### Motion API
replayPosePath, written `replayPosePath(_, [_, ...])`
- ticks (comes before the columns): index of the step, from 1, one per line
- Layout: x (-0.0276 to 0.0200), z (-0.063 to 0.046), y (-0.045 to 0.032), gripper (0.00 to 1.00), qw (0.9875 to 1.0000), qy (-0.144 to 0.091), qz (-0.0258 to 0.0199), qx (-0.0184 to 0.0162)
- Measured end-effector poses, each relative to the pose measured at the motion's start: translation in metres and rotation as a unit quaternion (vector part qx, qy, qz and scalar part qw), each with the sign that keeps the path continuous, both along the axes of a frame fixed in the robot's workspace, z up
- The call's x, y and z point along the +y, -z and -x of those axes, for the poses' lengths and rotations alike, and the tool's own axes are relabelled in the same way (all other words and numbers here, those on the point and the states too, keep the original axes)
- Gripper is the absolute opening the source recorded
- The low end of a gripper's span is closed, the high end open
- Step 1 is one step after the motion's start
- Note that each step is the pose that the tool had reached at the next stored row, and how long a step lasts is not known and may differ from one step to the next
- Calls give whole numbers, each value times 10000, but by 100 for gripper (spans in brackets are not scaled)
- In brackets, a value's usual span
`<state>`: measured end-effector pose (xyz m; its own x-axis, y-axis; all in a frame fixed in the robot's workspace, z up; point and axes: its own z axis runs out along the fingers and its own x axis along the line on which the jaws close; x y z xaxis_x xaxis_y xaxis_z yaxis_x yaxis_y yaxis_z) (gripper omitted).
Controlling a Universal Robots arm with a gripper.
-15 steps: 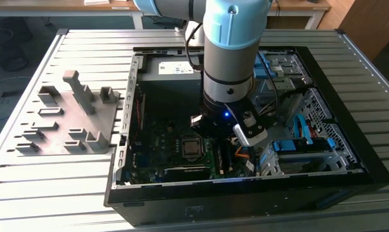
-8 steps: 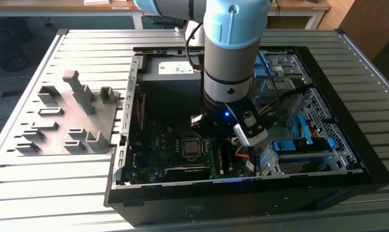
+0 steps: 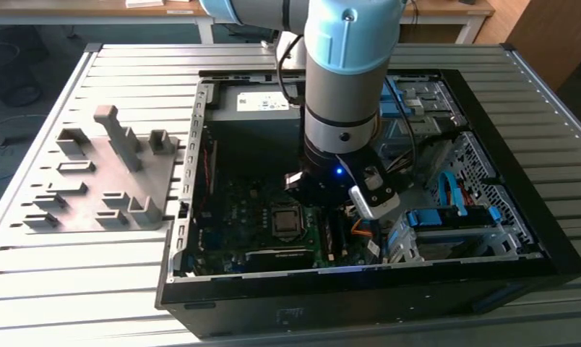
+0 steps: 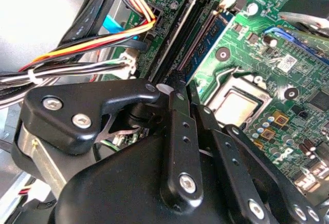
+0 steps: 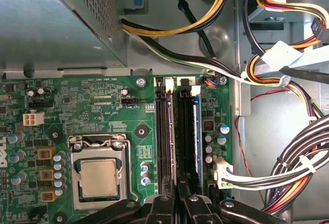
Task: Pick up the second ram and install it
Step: 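Insert the second ram into the second slot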
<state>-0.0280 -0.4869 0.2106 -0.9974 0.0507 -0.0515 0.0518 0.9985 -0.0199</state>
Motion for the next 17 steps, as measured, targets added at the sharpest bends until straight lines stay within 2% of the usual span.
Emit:
replayPosePath(4, [0, 0, 20, 14, 10000, 0, -1, 0])
replayPosePath(11, [1, 0, -20, 14, 10000, 0, -5, -1])
replayPosePath(17, [-3, 0, -19, 14, 10000, 0, -78, 0])
